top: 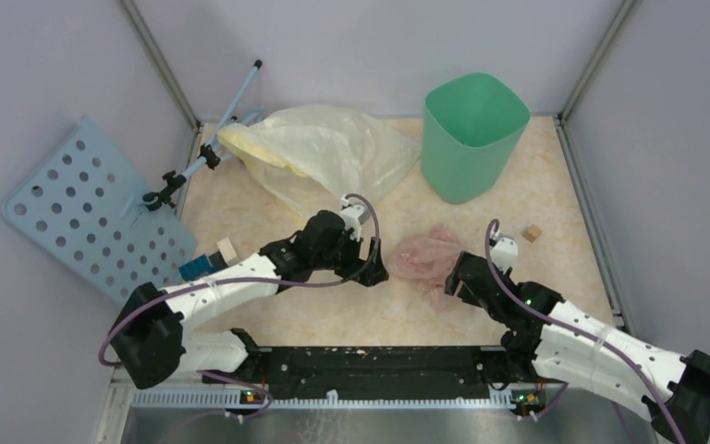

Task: Put the trash bags into the trash bin

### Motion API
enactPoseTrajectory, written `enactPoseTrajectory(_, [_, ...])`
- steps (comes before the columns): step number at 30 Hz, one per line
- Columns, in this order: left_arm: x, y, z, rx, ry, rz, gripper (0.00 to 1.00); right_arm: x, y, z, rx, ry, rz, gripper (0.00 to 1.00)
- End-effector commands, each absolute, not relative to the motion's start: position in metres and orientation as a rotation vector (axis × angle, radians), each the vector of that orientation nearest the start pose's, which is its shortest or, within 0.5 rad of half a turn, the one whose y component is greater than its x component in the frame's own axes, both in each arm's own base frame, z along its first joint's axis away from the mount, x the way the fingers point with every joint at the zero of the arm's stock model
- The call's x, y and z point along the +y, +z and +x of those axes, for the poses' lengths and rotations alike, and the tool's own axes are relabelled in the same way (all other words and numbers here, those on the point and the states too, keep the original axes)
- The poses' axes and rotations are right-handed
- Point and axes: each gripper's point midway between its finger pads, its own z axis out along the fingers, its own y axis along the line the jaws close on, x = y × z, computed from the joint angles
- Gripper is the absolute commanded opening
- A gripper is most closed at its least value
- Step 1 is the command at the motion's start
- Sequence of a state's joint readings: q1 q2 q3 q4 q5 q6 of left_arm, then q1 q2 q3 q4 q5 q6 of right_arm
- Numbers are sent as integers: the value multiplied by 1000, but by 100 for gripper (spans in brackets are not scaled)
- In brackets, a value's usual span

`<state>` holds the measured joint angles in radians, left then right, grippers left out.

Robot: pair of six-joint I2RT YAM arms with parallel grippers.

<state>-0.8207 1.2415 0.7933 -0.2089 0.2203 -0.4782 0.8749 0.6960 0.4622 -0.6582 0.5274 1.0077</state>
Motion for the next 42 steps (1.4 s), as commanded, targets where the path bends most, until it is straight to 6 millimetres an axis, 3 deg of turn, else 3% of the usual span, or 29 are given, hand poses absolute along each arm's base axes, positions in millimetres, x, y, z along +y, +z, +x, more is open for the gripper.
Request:
enactPoseTrajectory(1, [-316, 142, 202, 2177, -1052, 523, 99, 133, 77, 176, 2294, 386, 431, 69])
enactPoseTrajectory(8, [-322, 110, 209, 2260, -1055, 425, 99, 154, 71, 175, 2310, 492, 314, 68])
enactPoseTrajectory(14, [-325, 95, 210, 2256, -1133, 269, 99, 150, 68, 178, 2312, 445, 312, 65])
enactPoseTrajectory(36, [-343, 62, 231, 2345, -1158, 92, 99, 156, 64, 177, 2322, 464, 257, 63])
enactPoseTrajectory(42, [-351, 65, 250, 2307, -1195, 39, 95, 154, 61, 176, 2333, 455, 277, 63])
